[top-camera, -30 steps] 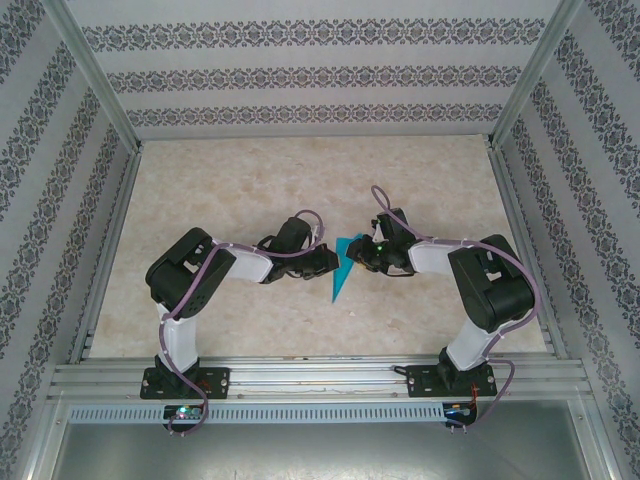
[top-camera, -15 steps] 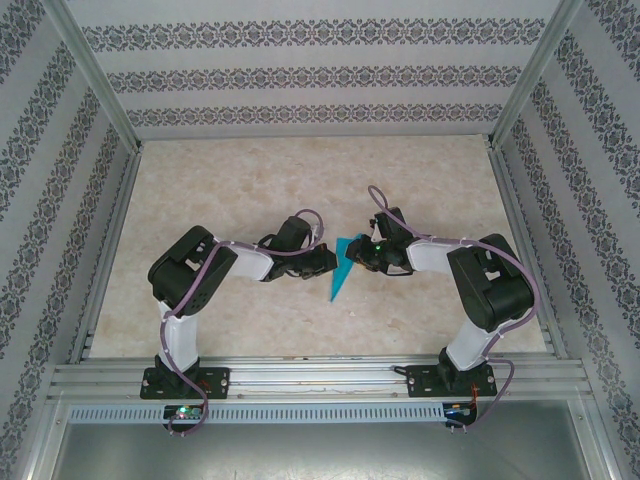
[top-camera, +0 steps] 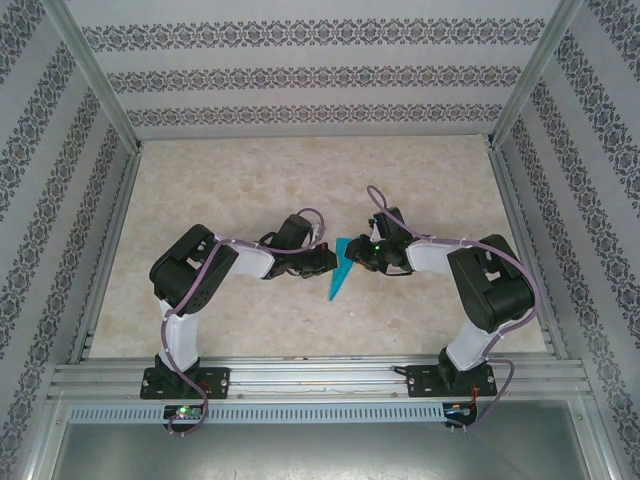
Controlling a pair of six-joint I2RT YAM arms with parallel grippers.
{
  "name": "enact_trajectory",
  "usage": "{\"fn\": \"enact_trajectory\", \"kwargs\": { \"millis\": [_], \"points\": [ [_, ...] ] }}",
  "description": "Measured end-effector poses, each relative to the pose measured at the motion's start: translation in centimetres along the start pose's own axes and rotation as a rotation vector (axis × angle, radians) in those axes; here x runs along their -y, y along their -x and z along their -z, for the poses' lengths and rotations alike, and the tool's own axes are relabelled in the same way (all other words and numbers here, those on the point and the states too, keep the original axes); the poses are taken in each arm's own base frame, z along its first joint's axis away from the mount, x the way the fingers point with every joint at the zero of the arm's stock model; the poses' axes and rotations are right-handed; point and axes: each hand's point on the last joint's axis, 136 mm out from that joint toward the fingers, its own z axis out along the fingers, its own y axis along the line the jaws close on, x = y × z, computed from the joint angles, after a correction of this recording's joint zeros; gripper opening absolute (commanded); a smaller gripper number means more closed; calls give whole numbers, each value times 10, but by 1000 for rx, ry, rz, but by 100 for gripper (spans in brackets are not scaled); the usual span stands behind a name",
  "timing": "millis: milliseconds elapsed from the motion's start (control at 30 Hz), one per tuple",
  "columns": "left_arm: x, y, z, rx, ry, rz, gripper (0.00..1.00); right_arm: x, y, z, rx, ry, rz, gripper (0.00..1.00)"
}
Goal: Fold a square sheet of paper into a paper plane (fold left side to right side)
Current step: Fold the wing for the fifth time at the center of the table.
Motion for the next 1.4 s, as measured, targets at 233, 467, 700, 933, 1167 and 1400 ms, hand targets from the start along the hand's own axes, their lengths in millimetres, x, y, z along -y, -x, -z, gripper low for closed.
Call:
{"fn": "enact_trajectory", "kwargs": {
  "millis": [233, 467, 700, 933, 1167, 1400],
  "points": [
    [0, 0, -1, -7, 8, -6, 4, -2, 0, 1, 6, 3, 6, 33],
    [-1, 0, -1, -15, 18, 1, 4, -1, -1, 2, 8, 1, 6, 34],
    [-1, 0, -2, -22, 25, 7, 3, 1, -7, 9, 3, -5, 2, 34],
    [-1, 0, -2, -30, 34, 10, 3, -6, -1, 25, 33, 13, 11, 24],
    [-1, 0, -2, -34, 37, 10, 3, -11, 2, 30, 39, 23, 27, 4],
    [-1, 0, -2, -37, 39, 11, 3, -17, 11, 18, 24, 20, 27, 2]
  ]
}}
